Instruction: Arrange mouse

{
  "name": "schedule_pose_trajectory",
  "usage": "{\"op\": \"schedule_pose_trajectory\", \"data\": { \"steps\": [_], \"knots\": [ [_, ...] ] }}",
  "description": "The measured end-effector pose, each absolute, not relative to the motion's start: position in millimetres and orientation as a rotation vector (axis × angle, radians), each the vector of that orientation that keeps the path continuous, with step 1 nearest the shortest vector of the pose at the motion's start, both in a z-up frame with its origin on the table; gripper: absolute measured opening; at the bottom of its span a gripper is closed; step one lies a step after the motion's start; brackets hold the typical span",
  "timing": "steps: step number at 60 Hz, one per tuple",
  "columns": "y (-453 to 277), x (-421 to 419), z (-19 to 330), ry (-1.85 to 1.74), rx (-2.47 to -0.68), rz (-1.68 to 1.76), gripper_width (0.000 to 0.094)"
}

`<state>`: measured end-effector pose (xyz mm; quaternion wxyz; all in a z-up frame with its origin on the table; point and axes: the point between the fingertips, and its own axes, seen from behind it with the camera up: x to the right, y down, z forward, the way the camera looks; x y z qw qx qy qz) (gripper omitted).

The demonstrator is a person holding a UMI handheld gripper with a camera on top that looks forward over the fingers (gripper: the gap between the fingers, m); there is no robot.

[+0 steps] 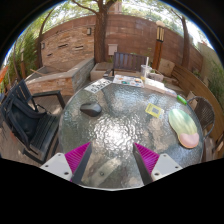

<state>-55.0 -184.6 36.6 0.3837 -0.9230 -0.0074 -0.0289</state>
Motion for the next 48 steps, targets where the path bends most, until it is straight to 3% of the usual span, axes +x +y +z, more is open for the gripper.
{"op": "schedule_pose_trajectory", "data": {
  "steps": [21, 36, 41, 48],
  "knots": [
    [-25.1, -108.2, -16.6, -0.094, -2.350, -0.085, 0.0856],
    [35.5, -108.6, -14.5, -0.118, -2.327, -0.091, 0.0848],
    [48.3, -112.4, -17.6, -0.118, -2.334, -0.054, 0.0776],
    [51.3, -124.9, -20.2, -0.109, -2.344, 0.039, 0.0512]
  ]
}}
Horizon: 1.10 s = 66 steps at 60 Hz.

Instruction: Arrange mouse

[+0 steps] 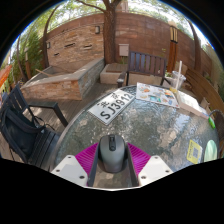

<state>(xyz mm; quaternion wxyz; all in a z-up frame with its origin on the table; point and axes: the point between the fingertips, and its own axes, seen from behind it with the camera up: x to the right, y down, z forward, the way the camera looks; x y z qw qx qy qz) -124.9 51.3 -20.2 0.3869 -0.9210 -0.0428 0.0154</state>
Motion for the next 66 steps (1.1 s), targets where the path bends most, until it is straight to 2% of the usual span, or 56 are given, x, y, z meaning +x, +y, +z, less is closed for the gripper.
{"op": "schedule_pose_trajectory", "data": {
  "steps": [11, 16, 21, 26, 32, 35, 38, 40, 43, 48, 51, 52, 57, 60, 66],
  "knots": [
    [49.0, -125.3, -19.3, -0.122, -2.350, 0.024, 0.0369],
    [46.8, -133.0, -4.1, -0.107, -2.339, 0.100, 0.0353],
    [45.0, -130.6, 48.0, -0.122, -2.247, 0.141, 0.0353],
    [41.7, -114.0, 126.9, -0.098, -2.123, 0.207, 0.0354],
    [33.3, -49.4, 221.7, -0.056, -1.959, 0.201, 0.0350],
    [22.9, -2.1, 255.2, -0.024, -1.908, 0.180, 0.0349],
    [20.0, 47.4, 260.0, 0.021, -1.903, 0.139, 0.0348],
    [14.4, 85.6, 258.4, 0.045, -1.913, 0.103, 0.0349],
    [3.1, 141.3, 234.7, 0.085, -1.949, 0.045, 0.0348],
    [-14.6, 218.8, 172.0, 0.151, -2.058, -0.020, 0.0348],
    [-28.2, 253.9, 124.5, 0.161, -2.142, -0.072, 0.0348],
    [-38.1, 267.0, 96.1, 0.158, -2.165, -0.088, 0.0349],
    [-58.4, 306.2, 48.0, 0.151, -2.267, -0.138, 0.0354],
    [-70.6, 317.3, 13.1, 0.156, -2.313, -0.143, 0.0390],
    [-84.0, 322.3, -13.6, 0.157, -2.366, -0.076, 0.0499]
  ]
}}
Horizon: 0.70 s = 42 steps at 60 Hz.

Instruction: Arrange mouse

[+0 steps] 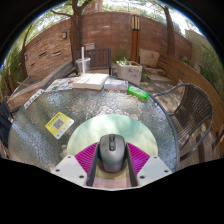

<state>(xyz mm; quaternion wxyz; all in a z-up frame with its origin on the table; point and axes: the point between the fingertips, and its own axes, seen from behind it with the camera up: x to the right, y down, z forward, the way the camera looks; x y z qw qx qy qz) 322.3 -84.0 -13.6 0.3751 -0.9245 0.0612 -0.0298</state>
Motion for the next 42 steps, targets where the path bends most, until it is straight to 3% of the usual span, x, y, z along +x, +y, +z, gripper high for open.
{"op": "schedule_pose_trajectory", "data": {
  "steps": [3, 7, 10, 28, 42],
  "knots": [
    [-87.7, 322.9, -11.1, 0.147, -2.360, -0.095, 0.0599],
    [-94.6, 326.3, 1.0, 0.127, -2.354, -0.128, 0.0870],
    [-100.5, 321.8, 17.3, 0.123, -2.334, -0.130, 0.0832],
    [-194.8, 287.5, 122.1, 0.109, -2.242, -0.181, 0.0854],
    [-294.2, 255.8, 178.0, 0.109, -2.198, -0.214, 0.0857]
  ]
}}
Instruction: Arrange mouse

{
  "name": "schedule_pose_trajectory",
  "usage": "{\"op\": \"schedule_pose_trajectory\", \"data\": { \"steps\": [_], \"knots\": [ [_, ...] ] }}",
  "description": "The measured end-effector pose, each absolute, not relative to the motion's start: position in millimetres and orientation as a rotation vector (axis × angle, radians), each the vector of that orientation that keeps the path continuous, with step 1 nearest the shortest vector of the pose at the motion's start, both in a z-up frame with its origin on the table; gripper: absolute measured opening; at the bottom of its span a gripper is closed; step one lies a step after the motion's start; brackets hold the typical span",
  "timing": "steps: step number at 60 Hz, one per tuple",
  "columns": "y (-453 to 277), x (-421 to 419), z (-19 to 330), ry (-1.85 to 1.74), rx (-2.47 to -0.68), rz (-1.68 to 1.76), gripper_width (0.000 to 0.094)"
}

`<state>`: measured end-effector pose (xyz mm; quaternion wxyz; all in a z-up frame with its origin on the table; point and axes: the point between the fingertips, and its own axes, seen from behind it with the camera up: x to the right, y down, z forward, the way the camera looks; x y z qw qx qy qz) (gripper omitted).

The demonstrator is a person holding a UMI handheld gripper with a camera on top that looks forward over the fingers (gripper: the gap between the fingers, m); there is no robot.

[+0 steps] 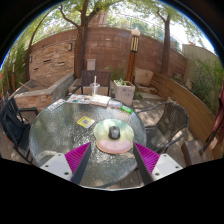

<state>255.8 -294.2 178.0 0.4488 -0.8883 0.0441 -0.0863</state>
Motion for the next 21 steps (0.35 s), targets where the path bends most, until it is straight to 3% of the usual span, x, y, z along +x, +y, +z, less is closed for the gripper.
{"op": "schedule_pose_trajectory", "data": {
  "steps": [21],
  "knots": [
    [-354.7, 236.7, 200.1, 0.094, -2.189, -0.213, 0.0852]
  ]
}}
